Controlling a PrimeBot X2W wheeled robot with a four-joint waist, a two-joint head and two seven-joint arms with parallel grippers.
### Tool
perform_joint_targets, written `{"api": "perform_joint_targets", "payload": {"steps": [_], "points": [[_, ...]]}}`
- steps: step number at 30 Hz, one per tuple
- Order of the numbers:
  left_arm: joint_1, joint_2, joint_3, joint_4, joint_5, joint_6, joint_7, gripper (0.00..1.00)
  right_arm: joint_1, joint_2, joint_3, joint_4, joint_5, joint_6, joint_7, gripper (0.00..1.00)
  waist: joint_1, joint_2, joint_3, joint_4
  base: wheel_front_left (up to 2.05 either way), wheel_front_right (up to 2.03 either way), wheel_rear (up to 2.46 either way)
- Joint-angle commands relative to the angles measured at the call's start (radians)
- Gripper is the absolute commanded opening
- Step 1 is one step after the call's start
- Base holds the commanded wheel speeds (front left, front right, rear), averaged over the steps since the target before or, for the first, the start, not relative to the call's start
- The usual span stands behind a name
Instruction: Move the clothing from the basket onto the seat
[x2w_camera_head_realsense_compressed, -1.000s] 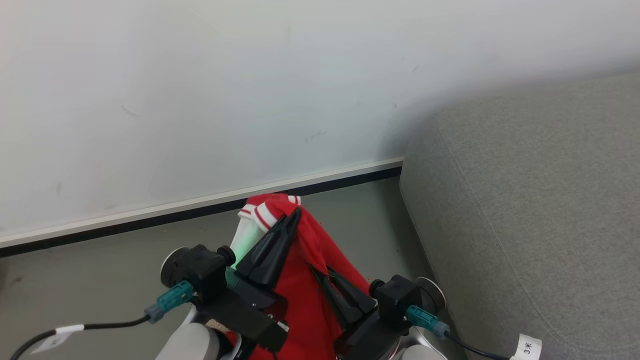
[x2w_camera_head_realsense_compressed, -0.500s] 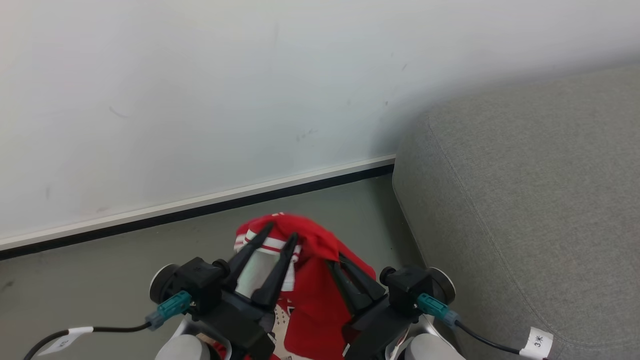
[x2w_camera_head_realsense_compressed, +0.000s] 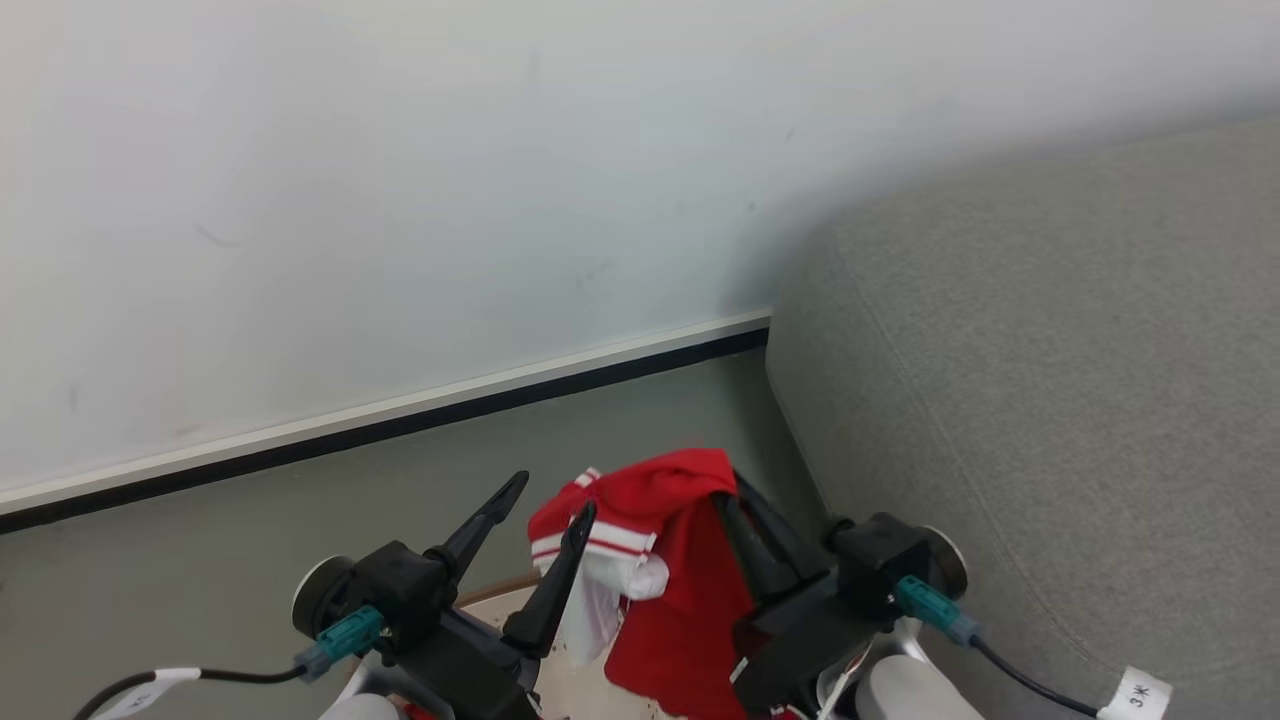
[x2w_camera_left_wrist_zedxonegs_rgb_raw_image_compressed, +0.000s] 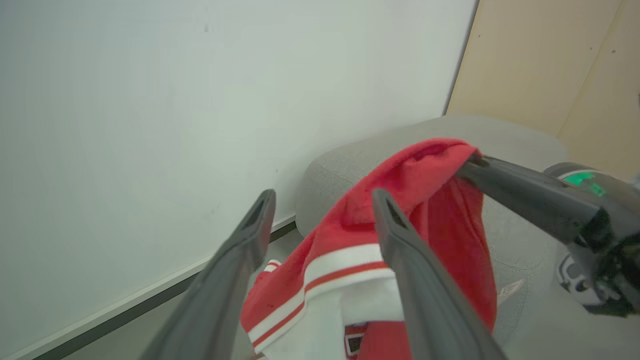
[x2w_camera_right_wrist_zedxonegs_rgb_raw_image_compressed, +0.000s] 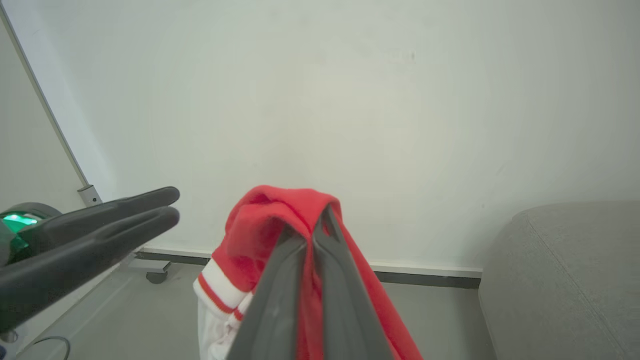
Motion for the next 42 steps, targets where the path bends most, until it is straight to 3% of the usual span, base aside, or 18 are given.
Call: {"api": "perform_joint_targets", "payload": {"steps": [1,24,42], "points": [[0.009,0.010,-0.008,0.003,0.011,-0.001,-0.009,1.00,0.005,-0.005,-0.012,-0.024,-0.006,0.000,-0.001,0.00,0.0000,-0.0001,0.009,-0.028,0.00,0.00,0.00],[-0.071,0.033,-0.063,0.023,0.040,-0.004,-0.016,1.00,0.016,-0.007,-0.148,-0.229,-0.054,0.000,-0.001,0.00,0.0000,-0.0001,0.125,-0.316,0.00,0.00,0.00],[-0.260,0.023,-0.225,0.122,0.002,-0.034,-0.025,1.00,0.102,0.013,-0.331,-0.369,-0.083,0.000,-0.001,0.00,0.0000,-0.0001,0.265,-0.364,0.02,0.02,0.02]]}}
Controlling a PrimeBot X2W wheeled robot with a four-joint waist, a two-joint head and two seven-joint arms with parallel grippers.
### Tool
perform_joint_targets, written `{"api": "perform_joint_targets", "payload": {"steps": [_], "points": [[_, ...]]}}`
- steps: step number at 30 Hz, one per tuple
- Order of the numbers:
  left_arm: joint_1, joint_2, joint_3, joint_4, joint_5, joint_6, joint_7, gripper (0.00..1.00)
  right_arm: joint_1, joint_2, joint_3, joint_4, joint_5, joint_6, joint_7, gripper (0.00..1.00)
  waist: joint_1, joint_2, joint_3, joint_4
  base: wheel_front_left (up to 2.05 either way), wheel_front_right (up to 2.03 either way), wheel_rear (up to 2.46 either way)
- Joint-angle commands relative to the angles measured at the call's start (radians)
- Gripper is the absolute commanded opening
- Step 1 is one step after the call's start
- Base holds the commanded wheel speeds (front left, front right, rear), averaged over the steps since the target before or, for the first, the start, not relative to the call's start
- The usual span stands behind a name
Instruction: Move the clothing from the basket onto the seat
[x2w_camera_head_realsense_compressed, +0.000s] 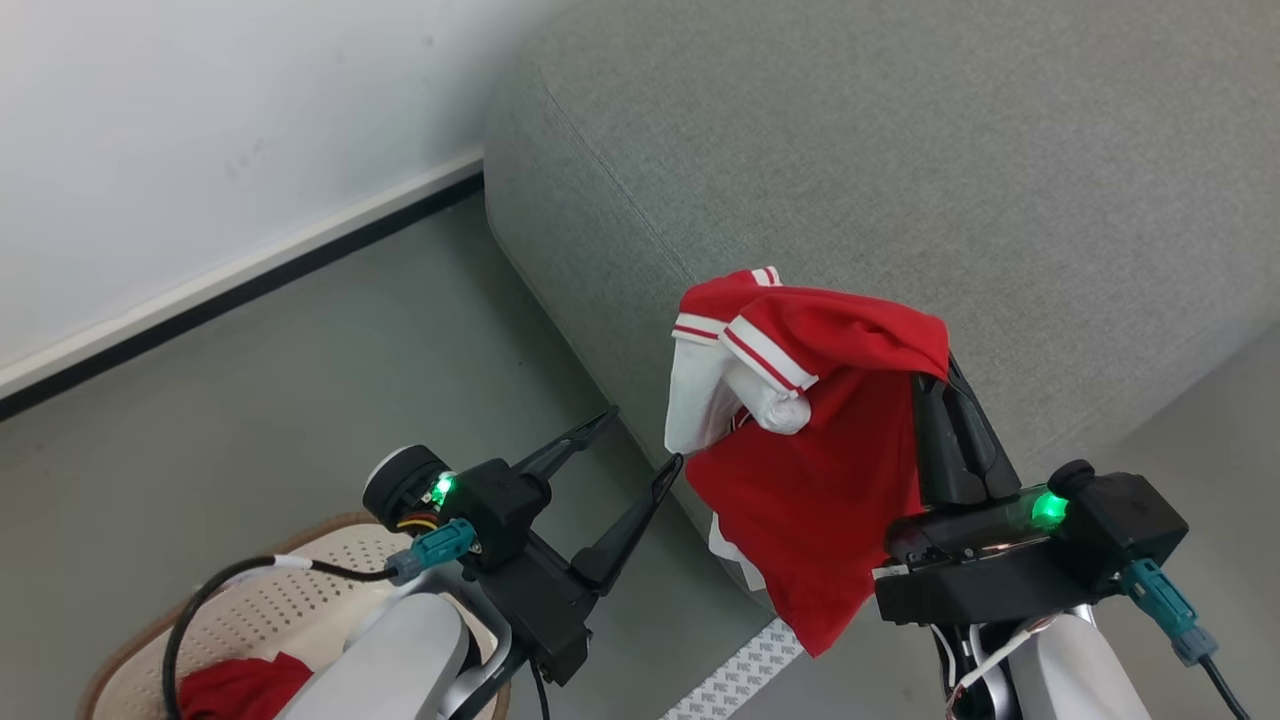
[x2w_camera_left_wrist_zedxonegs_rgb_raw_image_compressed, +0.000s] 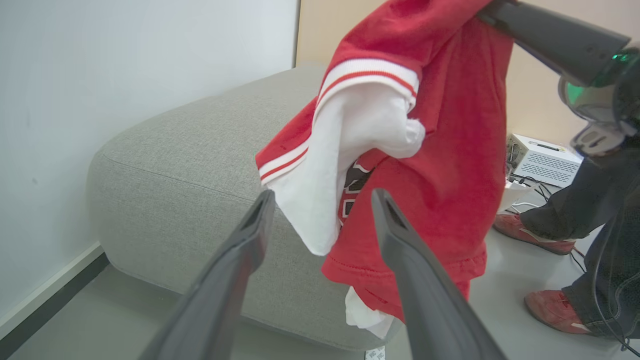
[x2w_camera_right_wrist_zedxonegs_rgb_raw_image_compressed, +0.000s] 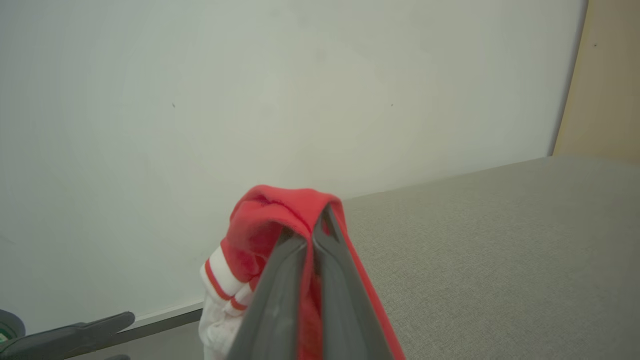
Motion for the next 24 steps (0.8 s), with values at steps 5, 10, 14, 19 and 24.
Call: {"api": "perform_joint_targets", "payload": {"steps": [5,10,14,19,24], "points": [[-0.029,0.025,-0.025,0.015,-0.026,0.000,-0.025,1.00,0.015,0.004,-0.001,-0.029,0.014,0.000,-0.001,0.00,-0.0001,-0.0001,0.041,-0.004,0.09,0.09,0.09],[-0.061,0.053,-0.033,0.004,-0.032,-0.001,-0.011,1.00,-0.041,0.004,-0.007,-0.037,0.009,0.000,-0.001,0.00,-0.0001,-0.0001,0.106,0.002,0.01,0.01,0.01],[-0.083,0.072,-0.040,-0.013,-0.029,-0.001,0.005,1.00,-0.098,0.004,-0.027,-0.042,0.003,0.000,-0.001,0.00,-0.0001,-0.0001,0.147,0.006,0.00,0.00,0.00],[-0.112,0.100,-0.024,-0.045,-0.035,0.003,0.038,1.00,-0.226,0.004,-0.079,-0.054,-0.015,0.000,-0.001,0.00,-0.0001,-0.0001,0.220,0.017,0.00,0.00,0.00],[-0.144,0.136,-0.015,-0.094,-0.018,0.011,0.074,1.00,-0.386,-0.016,-0.132,-0.048,-0.068,0.000,-0.001,0.00,-0.0001,-0.0001,0.293,0.026,0.00,0.00,0.00]]}}
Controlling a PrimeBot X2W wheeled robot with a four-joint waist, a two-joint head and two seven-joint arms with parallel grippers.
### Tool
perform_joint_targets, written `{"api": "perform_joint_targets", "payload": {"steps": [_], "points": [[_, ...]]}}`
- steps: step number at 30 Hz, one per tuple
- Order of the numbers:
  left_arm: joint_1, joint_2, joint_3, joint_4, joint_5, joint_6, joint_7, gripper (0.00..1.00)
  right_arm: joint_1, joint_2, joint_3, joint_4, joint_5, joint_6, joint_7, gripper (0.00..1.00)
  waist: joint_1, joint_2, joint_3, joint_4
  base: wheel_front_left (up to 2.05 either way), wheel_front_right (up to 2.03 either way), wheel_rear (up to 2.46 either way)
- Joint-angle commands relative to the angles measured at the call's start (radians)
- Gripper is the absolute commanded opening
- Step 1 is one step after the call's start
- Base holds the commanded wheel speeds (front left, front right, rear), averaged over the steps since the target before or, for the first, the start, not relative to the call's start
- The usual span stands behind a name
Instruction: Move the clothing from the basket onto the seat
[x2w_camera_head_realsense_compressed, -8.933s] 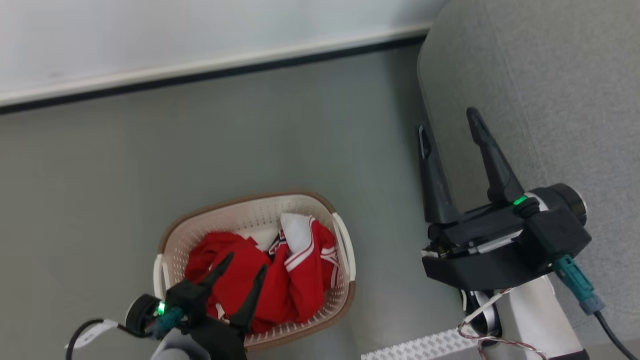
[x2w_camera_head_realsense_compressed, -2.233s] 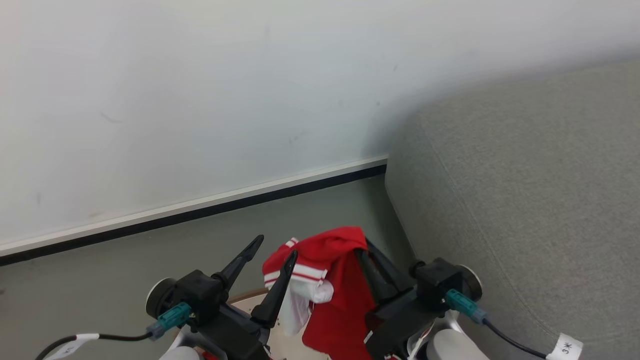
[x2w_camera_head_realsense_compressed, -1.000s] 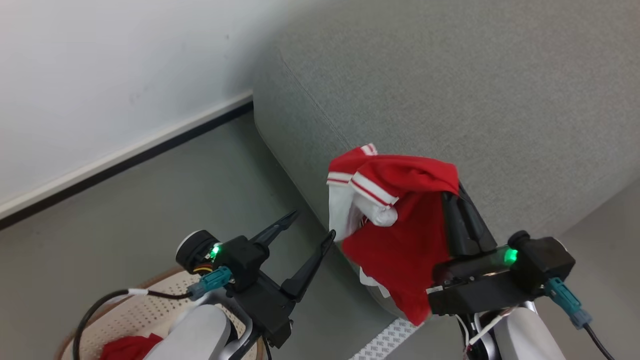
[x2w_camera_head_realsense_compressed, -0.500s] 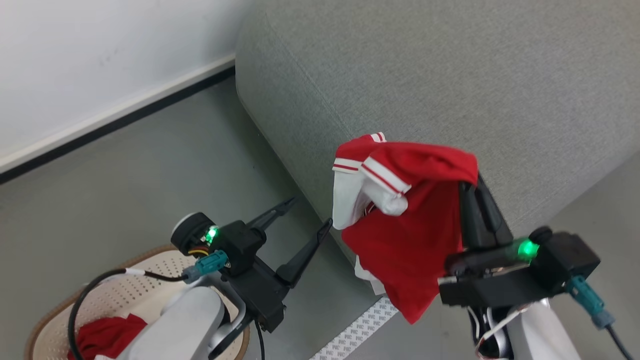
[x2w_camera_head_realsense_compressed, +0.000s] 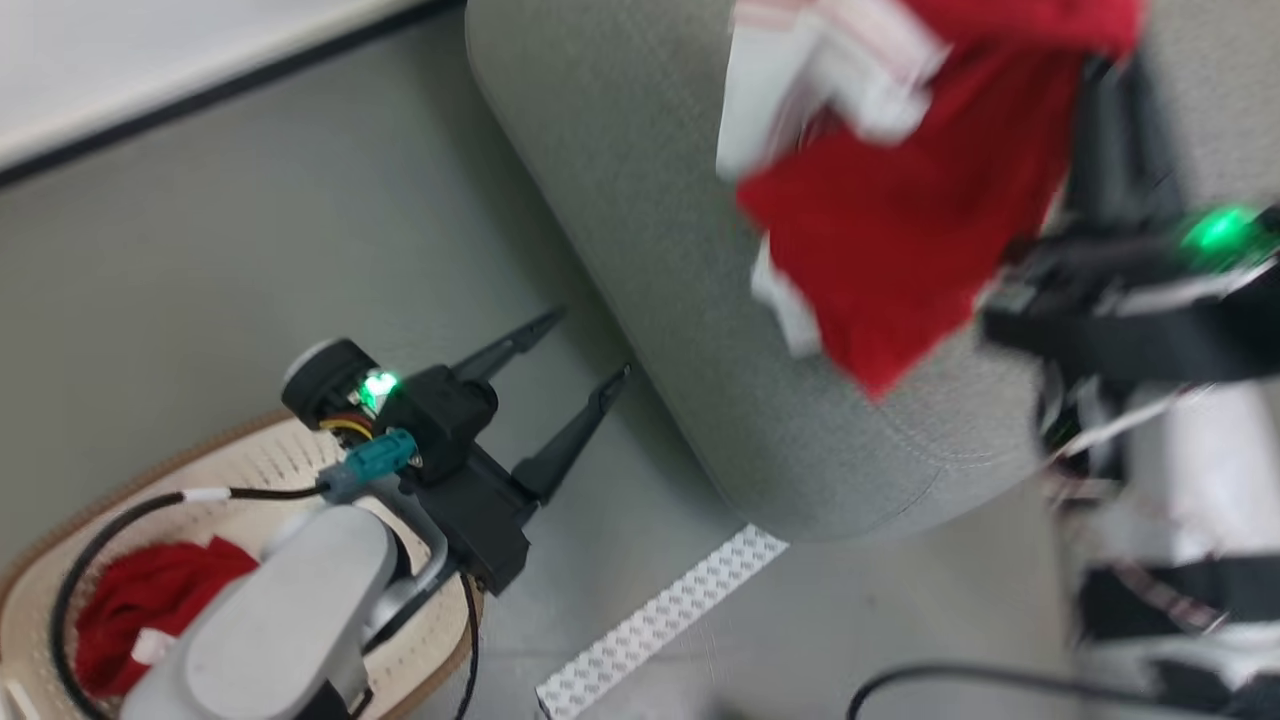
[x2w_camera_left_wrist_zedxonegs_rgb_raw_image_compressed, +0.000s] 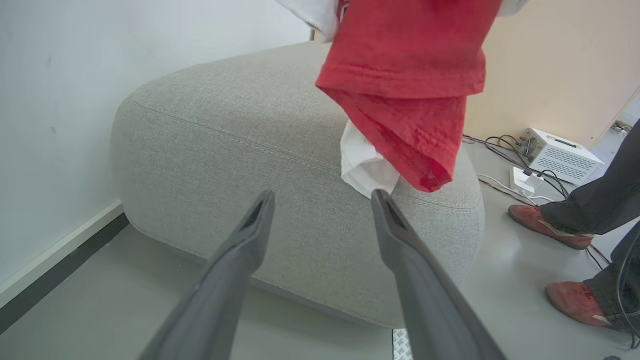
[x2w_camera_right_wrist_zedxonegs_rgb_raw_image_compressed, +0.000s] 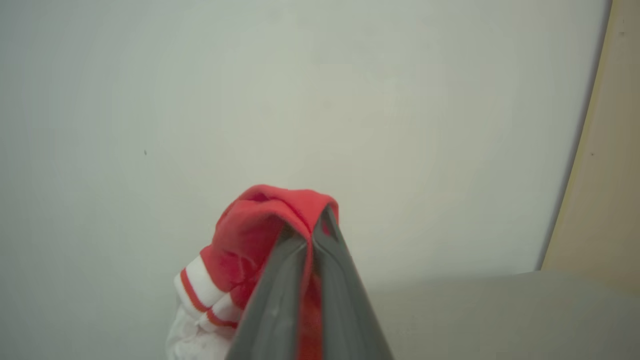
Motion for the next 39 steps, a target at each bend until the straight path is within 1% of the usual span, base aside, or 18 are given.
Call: {"api": "perform_joint_targets", "payload": {"steps": [1,3,8,12,16,21,23,26,29,30,32,33,35,39], "points": [[-0.012,0.011,0.003,-0.011,0.002,0.004,0.005,1.00,-0.029,-0.018,-0.013,0.001,-0.007,0.000,-0.001,0.00,-0.0002,-0.0002,0.064,0.014,0.00,0.00,0.00],[-0.027,0.024,0.002,-0.037,0.008,0.003,0.021,1.00,-0.094,-0.051,-0.036,0.009,-0.013,0.000,-0.001,0.00,-0.0002,-0.0002,0.092,0.020,0.00,0.00,0.00],[-0.063,0.044,0.004,-0.091,0.007,0.001,0.057,1.00,-0.244,-0.175,-0.077,0.044,-0.020,0.000,-0.001,0.00,-0.0002,-0.0002,0.158,0.044,0.00,0.00,0.00],[-0.089,0.058,0.007,-0.122,0.009,0.002,0.082,1.00,-0.345,-0.256,-0.110,0.055,-0.020,0.000,-0.001,0.00,-0.0002,-0.0002,0.203,0.046,0.00,0.00,0.00],[-0.107,0.074,0.013,-0.152,0.010,0.005,0.108,1.00,-0.424,-0.323,-0.158,0.084,0.000,0.000,0.000,0.00,-0.0002,-0.0002,0.243,0.043,0.00,0.00,0.00],[-0.120,0.092,0.006,-0.185,0.015,0.005,0.148,1.00,-0.480,-0.382,-0.205,0.126,0.012,0.000,-0.001,0.00,-0.0002,-0.0002,0.284,0.036,0.00,0.00,0.00],[-0.124,0.101,-0.002,-0.199,0.017,0.003,0.166,1.00,-0.484,-0.394,-0.218,0.145,0.014,0.000,0.000,0.00,-0.0002,-0.0002,0.300,0.033,0.00,0.00,0.00],[-0.123,0.113,-0.010,-0.218,0.018,0.002,0.187,1.00,-0.465,-0.392,-0.234,0.174,0.002,0.000,-0.001,0.00,-0.0002,-0.0002,0.319,0.032,0.00,0.00,0.00],[-0.117,0.128,-0.013,-0.232,0.016,0.002,0.199,1.00,-0.443,-0.371,-0.250,0.230,-0.008,0.000,0.000,0.00,-0.0002,-0.0002,0.332,0.032,0.00,0.00,0.00],[-0.113,0.132,-0.012,-0.236,0.015,0.004,0.202,1.00,-0.432,-0.371,-0.245,0.255,-0.026,0.000,0.000,0.00,-0.0002,-0.0002,0.335,0.032,0.00,0.00,0.00],[-0.106,0.140,-0.014,-0.242,0.014,0.006,0.210,1.00,-0.420,-0.346,-0.243,0.316,-0.039,0.000,-0.001,0.00,-0.0002,-0.0002,0.339,0.032,0.00,0.00,0.00],[-0.106,0.140,-0.014,-0.242,0.014,0.006,0.210,1.00,-0.420,-0.346,-0.243,0.316,-0.039,0.000,-0.001,0.00,-0.0002,-0.0002,0.339,0.032,0.00,0.00,0.00],[-0.102,0.146,-0.015,-0.248,0.011,0.007,0.212,1.00,-0.411,-0.323,-0.248,0.384,-0.055,0.000,-0.001,0.00,-0.0002,-0.0002,0.340,0.033,0.00,0.00,0.00],[-0.094,0.153,-0.014,-0.254,0.006,0.014,0.218,1.00,-0.405,-0.260,-0.276,0.504,-0.113,0.000,-0.001,0.00,-0.0002,-0.0002,0.333,0.031,0.00,0.00,0.00]]}}
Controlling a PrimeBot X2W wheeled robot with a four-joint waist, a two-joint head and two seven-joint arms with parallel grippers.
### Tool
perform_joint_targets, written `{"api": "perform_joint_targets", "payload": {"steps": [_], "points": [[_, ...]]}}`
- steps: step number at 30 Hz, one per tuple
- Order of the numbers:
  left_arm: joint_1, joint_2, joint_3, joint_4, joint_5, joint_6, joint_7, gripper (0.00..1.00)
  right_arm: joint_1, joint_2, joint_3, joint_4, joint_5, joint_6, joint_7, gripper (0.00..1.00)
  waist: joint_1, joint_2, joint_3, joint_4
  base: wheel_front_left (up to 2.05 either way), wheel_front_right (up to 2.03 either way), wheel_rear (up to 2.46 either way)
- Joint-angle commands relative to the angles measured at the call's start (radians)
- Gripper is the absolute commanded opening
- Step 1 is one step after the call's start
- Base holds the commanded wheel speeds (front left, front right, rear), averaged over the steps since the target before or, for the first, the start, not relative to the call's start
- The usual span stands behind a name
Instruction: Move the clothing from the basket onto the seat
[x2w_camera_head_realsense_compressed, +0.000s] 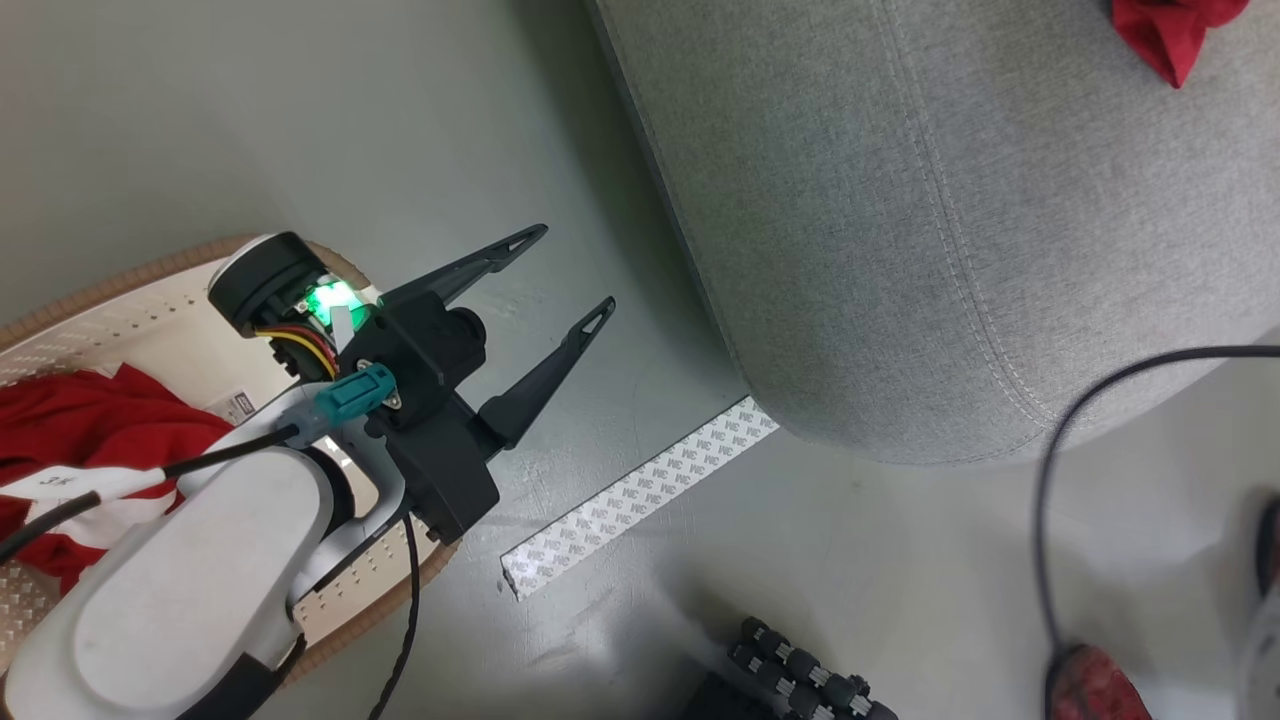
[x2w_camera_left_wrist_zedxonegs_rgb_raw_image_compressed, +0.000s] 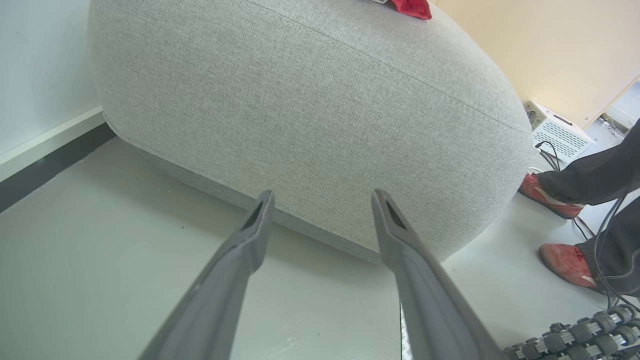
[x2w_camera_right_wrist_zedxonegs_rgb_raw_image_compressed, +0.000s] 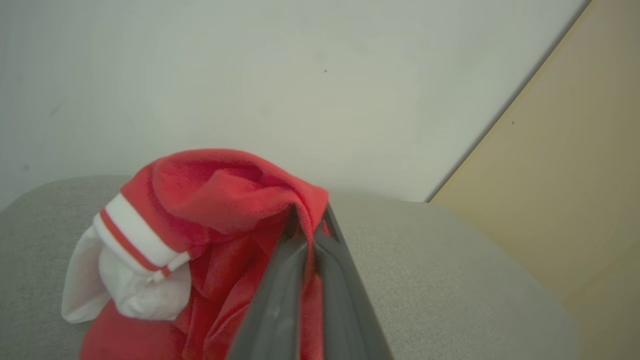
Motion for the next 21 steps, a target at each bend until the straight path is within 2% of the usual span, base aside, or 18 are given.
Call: {"api": "perform_joint_targets", "payload": {"steps": [1,9,10,11,12,17,18,21], "points": [[0.013,0.007,0.002,-0.003,-0.005,0.005,0.004,1.00,0.008,0.019,-0.004,0.023,-0.015,0.000,0.000,0.00,-0.0001,-0.0001,-0.006,0.000,0.00,0.00,0.00],[0.035,-0.003,0.001,0.000,-0.024,0.030,0.003,1.00,0.022,0.110,-0.033,0.189,-0.061,0.000,0.000,0.00,-0.0001,-0.0001,-0.040,-0.013,0.00,0.00,0.00],[0.039,-0.004,0.000,0.001,-0.026,0.032,0.000,1.00,0.025,0.111,-0.026,0.196,-0.062,0.000,0.000,0.16,-0.0001,-0.0001,-0.045,-0.013,0.00,0.00,0.00],[0.043,-0.002,0.001,0.002,-0.028,0.030,-0.003,1.00,0.033,0.110,-0.030,0.199,-0.064,0.000,0.000,0.47,-0.0001,-0.0001,-0.051,-0.014,0.00,0.00,0.00],[0.046,-0.002,0.002,0.003,-0.029,0.030,-0.006,1.00,0.041,0.112,-0.050,0.185,-0.058,0.000,0.000,1.00,-0.0001,-0.0001,-0.056,-0.014,0.00,0.00,0.00],[0.059,-0.013,0.011,0.023,-0.032,0.047,-0.051,1.00,0.120,0.143,-0.106,0.065,-0.091,0.000,0.000,1.00,-0.0001,-0.0001,-0.103,0.007,0.00,0.00,0.00],[0.077,-0.022,0.011,0.045,-0.037,0.053,-0.082,1.00,0.183,0.165,-0.087,-0.010,-0.105,0.000,0.000,1.00,-0.0001,-0.0001,-0.137,0.022,0.00,0.00,0.00],[0.097,-0.034,0.021,0.082,-0.049,0.067,-0.130,1.00,0.282,0.182,-0.039,-0.116,-0.109,0.000,0.000,1.00,-0.0001,-0.0001,-0.196,0.045,0.00,0.00,0.00]]}}
